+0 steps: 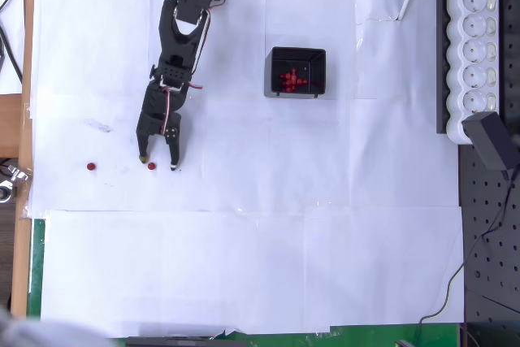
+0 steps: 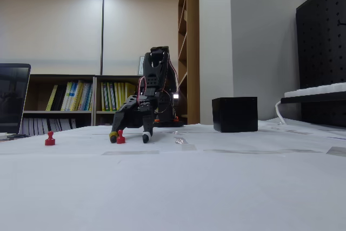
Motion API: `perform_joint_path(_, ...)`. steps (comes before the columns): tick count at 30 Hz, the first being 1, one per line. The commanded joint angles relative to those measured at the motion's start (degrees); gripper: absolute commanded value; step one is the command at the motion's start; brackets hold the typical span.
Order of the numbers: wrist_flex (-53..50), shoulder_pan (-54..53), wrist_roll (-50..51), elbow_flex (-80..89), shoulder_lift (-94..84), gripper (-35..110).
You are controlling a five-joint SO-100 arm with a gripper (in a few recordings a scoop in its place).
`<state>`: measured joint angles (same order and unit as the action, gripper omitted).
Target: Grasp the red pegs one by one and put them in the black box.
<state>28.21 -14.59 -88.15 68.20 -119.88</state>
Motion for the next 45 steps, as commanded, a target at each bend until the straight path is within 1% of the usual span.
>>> perform_joint_path(1,0.0,-0.79,0.0,2.64,-1.49,26)
perform_joint_path(14,-0.18,-0.79,0.18,2.55,-1.76,23)
perform_joint_path(26,0.0,-0.88,0.53,2.2,-1.76,6)
perform_joint_path(33,-0.44,-0.88,0.53,2.02,-1.58,0)
perform_joint_path(35,-2.2,-0.88,0.26,1.41,-0.79,0)
perform_joint_path(37,-8.53,-0.88,-0.53,1.23,2.46,0)
perform_joint_path(39,-20.13,-0.62,-2.64,1.58,8.09,0)
perform_joint_path(40,-28.21,-0.35,-4.13,2.64,11.6,0)
perform_joint_path(42,-48.43,0.79,-8.17,7.91,18.28,0)
perform_joint_path(45,-72.6,4.39,-13.8,15.38,27.77,0)
